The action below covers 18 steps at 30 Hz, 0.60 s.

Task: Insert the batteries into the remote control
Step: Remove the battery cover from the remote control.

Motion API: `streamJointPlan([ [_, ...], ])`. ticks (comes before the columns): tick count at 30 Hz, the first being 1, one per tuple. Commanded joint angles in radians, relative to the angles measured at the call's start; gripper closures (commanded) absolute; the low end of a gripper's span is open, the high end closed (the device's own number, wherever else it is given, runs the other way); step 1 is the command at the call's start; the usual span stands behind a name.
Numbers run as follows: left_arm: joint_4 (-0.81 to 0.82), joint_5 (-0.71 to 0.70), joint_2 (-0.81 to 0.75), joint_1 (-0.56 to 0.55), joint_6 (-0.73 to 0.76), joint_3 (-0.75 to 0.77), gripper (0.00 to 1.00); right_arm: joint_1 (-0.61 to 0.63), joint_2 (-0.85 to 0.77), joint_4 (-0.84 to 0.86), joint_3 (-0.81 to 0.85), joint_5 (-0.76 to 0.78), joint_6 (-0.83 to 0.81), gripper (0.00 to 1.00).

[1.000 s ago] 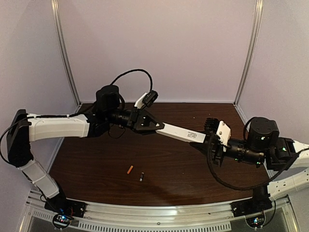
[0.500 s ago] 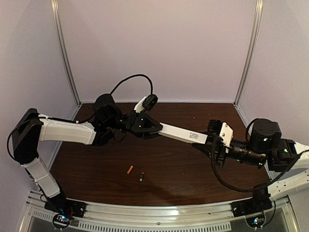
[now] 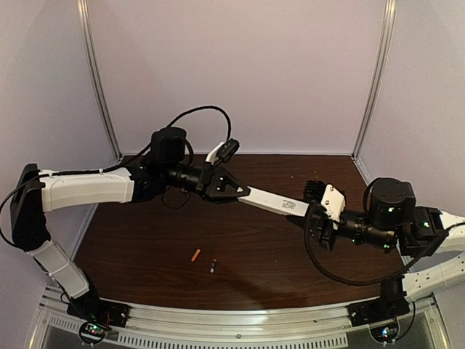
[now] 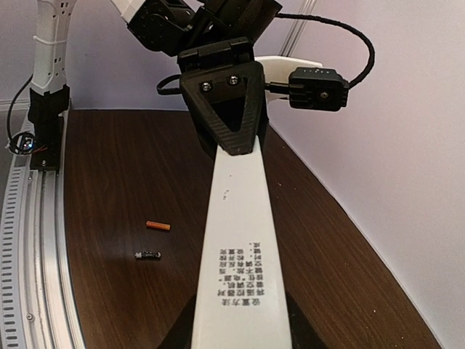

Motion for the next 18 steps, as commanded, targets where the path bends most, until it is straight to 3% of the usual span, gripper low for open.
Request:
streamJointPlan([
  [1, -0.089, -0.042, -0.018, 0.008, 0.094, 0.017, 0.69, -0.006, -0.014, 0.001, 0.018, 0.009, 0.006, 1.00],
  [11, 0.436, 0.128, -0.009, 0.017, -0.217, -0.125, 0.75, -0.006, -0.084, 0.035, -0.028, -0.001, -0.015, 1.00],
  [13, 0.424, 0.119, -0.009, 0.018, -0.212, -0.118, 0.70, -0.006, -0.078, 0.032, -0.024, 0.005, -0.014, 1.00],
  [18, 0.118, 0.044, -0.031, 0.018, -0.029, -0.046, 0.53, -0.006, -0.069, 0.031, -0.023, 0.002, -0.012, 1.00],
])
